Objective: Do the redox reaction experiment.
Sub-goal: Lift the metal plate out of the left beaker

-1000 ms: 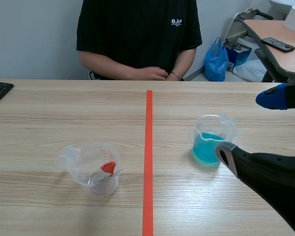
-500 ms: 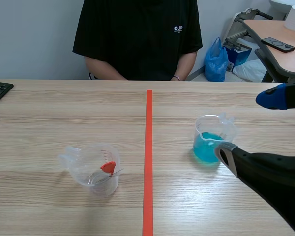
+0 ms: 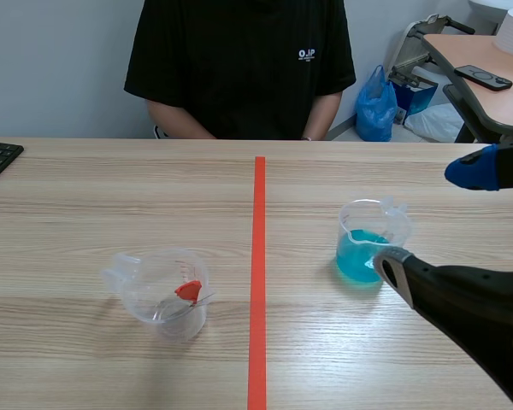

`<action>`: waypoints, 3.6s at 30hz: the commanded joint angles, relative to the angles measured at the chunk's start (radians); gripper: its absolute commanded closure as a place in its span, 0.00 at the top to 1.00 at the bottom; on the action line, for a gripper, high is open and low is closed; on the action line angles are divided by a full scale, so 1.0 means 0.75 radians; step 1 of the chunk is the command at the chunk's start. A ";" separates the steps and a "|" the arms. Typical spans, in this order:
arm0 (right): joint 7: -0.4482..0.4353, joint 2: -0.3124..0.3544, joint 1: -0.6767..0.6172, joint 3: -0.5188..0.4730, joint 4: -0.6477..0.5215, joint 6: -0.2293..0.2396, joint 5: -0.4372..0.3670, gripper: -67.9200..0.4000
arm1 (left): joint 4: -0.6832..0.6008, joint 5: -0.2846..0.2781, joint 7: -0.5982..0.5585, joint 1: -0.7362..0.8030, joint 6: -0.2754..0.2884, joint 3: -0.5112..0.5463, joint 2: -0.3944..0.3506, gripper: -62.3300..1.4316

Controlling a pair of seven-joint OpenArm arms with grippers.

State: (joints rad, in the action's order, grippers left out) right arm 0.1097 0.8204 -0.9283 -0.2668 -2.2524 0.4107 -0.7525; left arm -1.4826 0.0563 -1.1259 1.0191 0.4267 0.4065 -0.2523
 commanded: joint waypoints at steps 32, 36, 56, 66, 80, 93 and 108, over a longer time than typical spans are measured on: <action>-0.040 0.000 0.061 0.002 -0.003 0.160 0.049 1.00 | -0.009 -0.014 -0.019 0.003 0.007 0.012 0.003 1.00; -0.048 0.000 0.100 0.010 0.024 0.214 0.056 1.00 | -0.009 -0.013 -0.011 -0.004 0.007 0.012 0.003 1.00; -0.154 -0.106 0.783 0.646 0.391 0.447 0.333 1.00 | -0.007 0.021 0.312 -0.161 0.007 0.012 0.000 1.00; -0.271 -0.308 1.042 0.962 0.629 0.447 0.613 1.00 | -0.006 0.102 0.664 -0.272 -0.015 0.013 0.000 0.52; -0.354 -0.370 1.105 1.082 0.655 0.447 0.757 1.00 | 0.166 0.271 0.771 -0.299 -0.033 0.128 -0.001 0.07; -0.382 -0.378 1.120 1.082 0.656 0.447 0.791 1.00 | 0.436 0.405 0.403 -0.277 -0.028 0.150 0.000 0.07; -0.413 -0.506 1.246 1.180 0.743 0.447 0.946 0.84 | 0.593 0.443 0.235 -0.266 -0.028 0.150 0.000 0.07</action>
State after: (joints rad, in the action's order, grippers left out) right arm -0.1902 0.4404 -0.0135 0.6182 -1.6894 0.7387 -0.0341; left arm -1.0309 0.3939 -0.9344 0.8089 0.4038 0.5140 -0.2523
